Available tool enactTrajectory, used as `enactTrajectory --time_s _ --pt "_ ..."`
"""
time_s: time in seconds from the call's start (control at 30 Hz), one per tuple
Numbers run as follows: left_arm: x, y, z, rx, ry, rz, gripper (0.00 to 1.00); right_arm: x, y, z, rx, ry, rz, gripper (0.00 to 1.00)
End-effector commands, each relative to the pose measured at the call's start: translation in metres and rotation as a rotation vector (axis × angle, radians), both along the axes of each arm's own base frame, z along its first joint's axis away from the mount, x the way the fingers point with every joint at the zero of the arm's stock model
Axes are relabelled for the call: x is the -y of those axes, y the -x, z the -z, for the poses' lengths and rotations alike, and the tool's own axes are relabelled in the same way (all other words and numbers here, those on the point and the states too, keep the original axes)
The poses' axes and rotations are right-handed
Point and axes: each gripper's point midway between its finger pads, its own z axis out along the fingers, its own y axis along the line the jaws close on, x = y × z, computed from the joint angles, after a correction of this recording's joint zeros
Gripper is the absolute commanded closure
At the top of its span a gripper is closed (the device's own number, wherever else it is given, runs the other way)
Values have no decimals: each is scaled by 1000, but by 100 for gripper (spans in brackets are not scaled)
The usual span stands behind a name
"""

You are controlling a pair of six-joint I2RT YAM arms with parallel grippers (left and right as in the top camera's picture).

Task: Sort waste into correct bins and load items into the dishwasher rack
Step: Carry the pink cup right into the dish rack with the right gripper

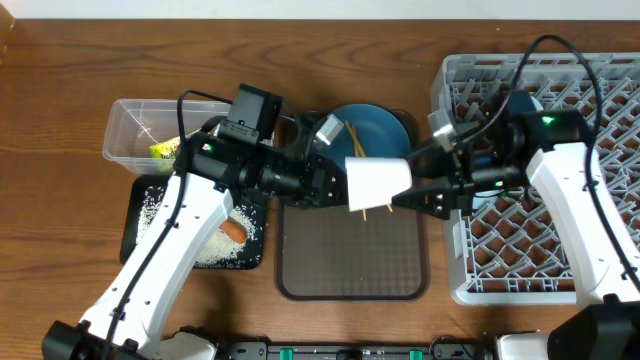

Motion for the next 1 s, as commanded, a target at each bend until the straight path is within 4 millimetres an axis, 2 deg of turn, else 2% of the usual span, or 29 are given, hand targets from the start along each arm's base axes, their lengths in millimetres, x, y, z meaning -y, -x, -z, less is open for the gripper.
enactTrajectory --time_s 0.0,0.3,0.37,0.4,0.53,0.73,0.8,0.87,0.97 --pt "-2 -3 10 27 -65 -19 70 9 -10 -21 -5 -88 52 76" --pt "-14 -18 27 72 -178 -89 66 28 -20 -1 -68 33 120 79" --pt "-17 -21 32 83 -208 -104 65 35 -24 4 -92 60 148 81" --pt "-18 -22 33 87 -218 -110 61 39 -26 6 -104 72 163 82" --pt "-24 -27 41 103 -275 -136 60 62 -36 16 -173 134 247 85" --pt "-32 -32 50 116 -343 -166 55 111 -57 31 -358 231 455 95" --pt "-33 -32 51 116 -349 -168 54 133 -66 40 -445 280 558 97" --pt "-33 -32 51 116 -349 -168 54 157 -75 53 -539 340 675 99" --pt "-33 -32 51 116 -349 -168 52 204 -83 83 -739 489 931 99"
